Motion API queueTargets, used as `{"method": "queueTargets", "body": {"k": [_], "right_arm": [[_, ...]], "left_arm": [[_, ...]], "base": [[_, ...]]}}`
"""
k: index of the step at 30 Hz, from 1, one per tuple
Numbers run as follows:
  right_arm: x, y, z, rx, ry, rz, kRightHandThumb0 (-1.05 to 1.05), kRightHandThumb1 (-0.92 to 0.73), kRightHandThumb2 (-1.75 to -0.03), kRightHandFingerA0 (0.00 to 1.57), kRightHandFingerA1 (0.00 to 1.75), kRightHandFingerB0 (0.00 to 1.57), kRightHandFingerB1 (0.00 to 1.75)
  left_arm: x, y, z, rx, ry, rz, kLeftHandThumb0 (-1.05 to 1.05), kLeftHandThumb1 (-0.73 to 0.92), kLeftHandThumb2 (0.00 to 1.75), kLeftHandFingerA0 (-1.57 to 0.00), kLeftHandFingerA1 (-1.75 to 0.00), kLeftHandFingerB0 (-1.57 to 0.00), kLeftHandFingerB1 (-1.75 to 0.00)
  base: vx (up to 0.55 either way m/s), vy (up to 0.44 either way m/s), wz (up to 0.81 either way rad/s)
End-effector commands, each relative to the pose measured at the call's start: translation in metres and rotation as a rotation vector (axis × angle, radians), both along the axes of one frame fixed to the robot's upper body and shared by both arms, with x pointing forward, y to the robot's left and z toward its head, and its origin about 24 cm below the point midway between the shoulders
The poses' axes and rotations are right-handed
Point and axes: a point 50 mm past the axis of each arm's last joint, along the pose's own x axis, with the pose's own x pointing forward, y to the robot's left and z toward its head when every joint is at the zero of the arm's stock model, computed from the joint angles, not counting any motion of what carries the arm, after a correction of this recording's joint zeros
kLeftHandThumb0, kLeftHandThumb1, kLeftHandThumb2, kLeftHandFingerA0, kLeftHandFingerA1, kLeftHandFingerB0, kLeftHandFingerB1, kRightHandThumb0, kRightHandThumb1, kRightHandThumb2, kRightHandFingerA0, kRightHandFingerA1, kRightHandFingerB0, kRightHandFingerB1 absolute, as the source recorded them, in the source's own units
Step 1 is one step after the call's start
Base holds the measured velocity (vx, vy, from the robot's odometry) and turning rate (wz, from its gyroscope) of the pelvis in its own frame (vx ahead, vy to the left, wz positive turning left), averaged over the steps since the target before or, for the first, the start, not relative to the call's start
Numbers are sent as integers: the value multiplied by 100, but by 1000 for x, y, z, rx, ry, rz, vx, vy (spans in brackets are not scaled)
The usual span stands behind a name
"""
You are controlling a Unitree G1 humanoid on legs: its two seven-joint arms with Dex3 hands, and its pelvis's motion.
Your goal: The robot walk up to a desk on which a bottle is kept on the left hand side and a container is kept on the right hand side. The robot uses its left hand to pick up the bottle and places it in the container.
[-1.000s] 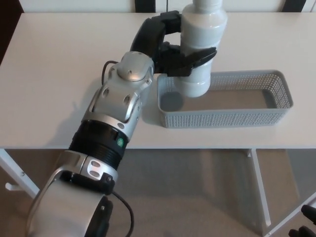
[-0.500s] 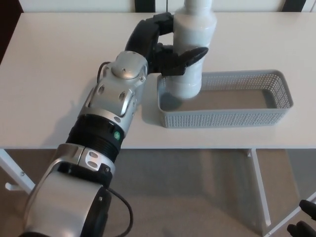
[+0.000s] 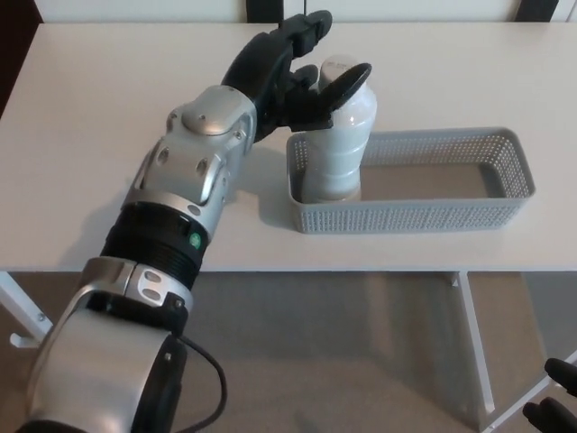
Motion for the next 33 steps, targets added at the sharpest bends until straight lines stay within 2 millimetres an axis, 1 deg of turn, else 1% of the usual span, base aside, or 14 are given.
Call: {"method": "queueTargets", "body": {"k": [1,6,8,9,13,21,22,23,24,25,26,27,32,33], "right_arm": [[1,-5,3,-27,4,-12,-53,-42,-54,38,43,40,38],[1,-7,4,-23,-2,-8,-55,-41,-54,35,43,38,38],[1,-8,4,-24,2,-8,-58,-33,-72,27,50,32,47],[1,-8,4,-23,4,-7,-54,-40,-53,33,42,37,37],[-3,-9,1,-24,23,-3,-52,-41,-53,35,44,37,38],[-12,-11,-5,-7,59,-3,-51,-39,-53,31,42,34,38],[-13,-11,-6,-7,60,-4,-51,-39,-53,31,42,34,38],[-13,-11,-6,-10,63,-4,-51,-40,-53,33,43,35,38],[-14,-11,-8,-15,72,-5,-51,-41,-53,33,42,35,38],[-15,-12,-8,-17,76,-6,-51,-41,-53,33,42,35,38],[-15,-12,-8,-18,78,-7,-52,-41,-53,33,42,35,37],[-16,-14,-8,-19,79,-9,-52,-41,-53,33,42,35,37],[-21,-14,-11,-17,89,-10,-52,-33,-71,33,54,29,47],[-20,-15,-10,-19,89,-11,-54,-33,-72,34,54,30,47]], "left_arm": [[3,8,16,11,-36,-19,-90,62,58,0,0,0,0],[9,15,48,-3,-107,-30,-85,64,60,0,0,0,0],[10,29,98,-2,-211,-27,-96,63,61,0,0,0,0],[8,36,120,-13,-257,-32,-90,65,60,0,0,0,0],[-10,67,192,-37,-405,-10,-96,65,61,0,0,0,0],[-55,134,272,-161,-625,29,-92,63,59,0,0,0,0],[-57,136,275,-165,-633,31,-92,63,59,0,0,0,0],[-64,146,280,-164,-658,44,-91,51,89,0,0,0,0],[-79,169,287,-160,-701,68,-89,64,60,0,0,0,0],[-86,178,288,-156,-716,77,-89,64,60,0,0,0,0],[-94,189,286,-120,-737,90,-94,55,90,0,0,0,0],[-103,199,283,-72,-756,101,-94,55,90,0,0,0,0],[-147,268,242,49,-710,287,-94,56,97,0,-2,0,-5],[-156,289,228,40,-672,339,-92,50,82,0,-4,0,-4]], "base": [[0,0,0],[0,0,0],[0,0,0],[0,0,0],[0,0,0],[0,0,0],[0,0,0],[0,0,0],[0,0,0],[0,0,0],[0,0,0],[0,0,0],[0,0,0],[0,0,0]]}}
